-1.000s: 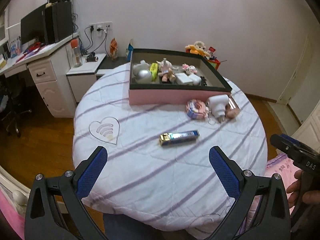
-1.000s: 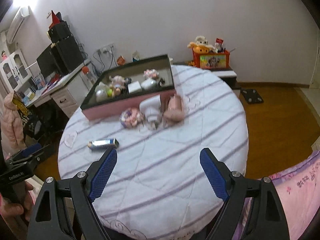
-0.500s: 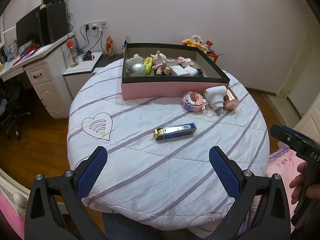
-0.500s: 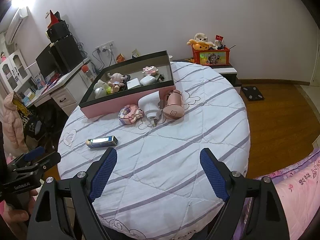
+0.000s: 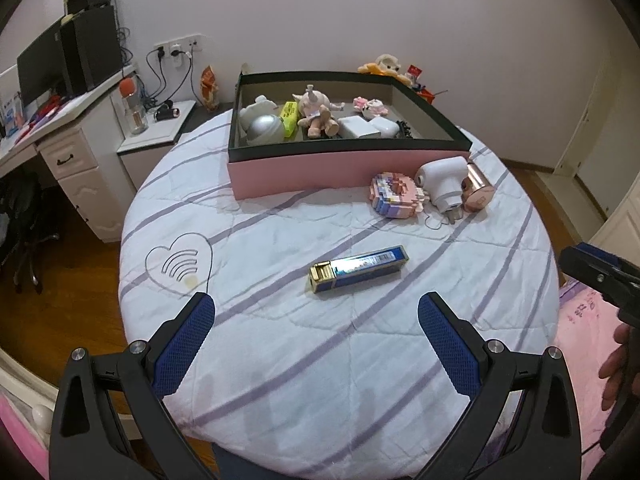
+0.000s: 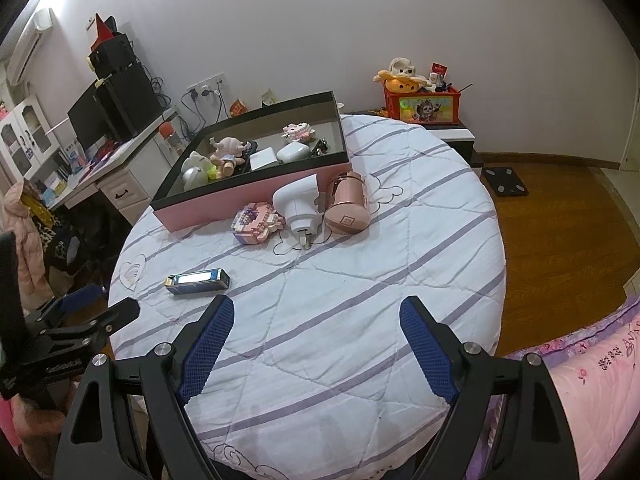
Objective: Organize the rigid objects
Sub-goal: 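Grasp the blue-and-gold box with the left tool while the right tool grasps the rose-gold cup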
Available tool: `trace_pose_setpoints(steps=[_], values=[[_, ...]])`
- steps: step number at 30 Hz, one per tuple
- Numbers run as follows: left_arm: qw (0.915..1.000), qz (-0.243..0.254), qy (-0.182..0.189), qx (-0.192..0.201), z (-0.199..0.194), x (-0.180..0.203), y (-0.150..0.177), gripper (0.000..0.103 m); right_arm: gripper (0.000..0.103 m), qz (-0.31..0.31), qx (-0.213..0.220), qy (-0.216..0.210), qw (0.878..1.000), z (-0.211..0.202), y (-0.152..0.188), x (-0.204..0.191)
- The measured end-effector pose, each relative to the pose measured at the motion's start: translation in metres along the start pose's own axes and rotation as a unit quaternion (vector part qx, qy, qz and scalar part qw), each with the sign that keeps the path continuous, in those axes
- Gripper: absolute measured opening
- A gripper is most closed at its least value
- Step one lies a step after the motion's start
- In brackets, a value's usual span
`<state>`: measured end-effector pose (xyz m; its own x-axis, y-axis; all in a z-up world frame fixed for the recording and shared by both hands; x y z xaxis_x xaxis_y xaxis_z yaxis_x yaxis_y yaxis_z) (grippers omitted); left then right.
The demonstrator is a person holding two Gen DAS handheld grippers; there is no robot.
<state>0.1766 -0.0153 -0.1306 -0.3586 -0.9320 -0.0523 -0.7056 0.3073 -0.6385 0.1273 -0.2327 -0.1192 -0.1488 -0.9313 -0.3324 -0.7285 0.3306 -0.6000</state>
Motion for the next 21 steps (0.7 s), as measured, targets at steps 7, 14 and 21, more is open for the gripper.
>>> trace_pose_setpoints(steps=[7, 14, 21], values=[[0.9995, 0.028, 0.01, -0.003, 0.028, -0.002, -0.009, 0.103, 0.086, 0.001, -0.008, 0.016, 1.0, 0.011, -0.005, 0.001], [0.9955, 0.089, 0.031, -0.011, 0.058, 0.004, -0.016, 0.103, 0.086, -0.001, -0.015, 0.03, 0.999, 0.024, -0.01, -0.002], [0.9859, 0.158, 0.051, -0.021, 0.078, 0.025, -0.018, 0.102, 0.086, 0.0, -0.022, 0.039, 0.999, 0.034, -0.013, -0.003]])
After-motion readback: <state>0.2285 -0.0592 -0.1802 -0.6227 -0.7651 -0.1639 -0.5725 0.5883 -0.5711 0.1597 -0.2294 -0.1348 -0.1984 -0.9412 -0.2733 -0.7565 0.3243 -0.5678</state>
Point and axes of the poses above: each gripper's, at about its wrist camera, not at the fingertips, and z roughly the way its jaws point, x to its right, y to its underside, the point moved 5 cm from there along z, roughly the way its jaws point, and after that the axes turned 11 degrees about z, right-handed, at the moved point
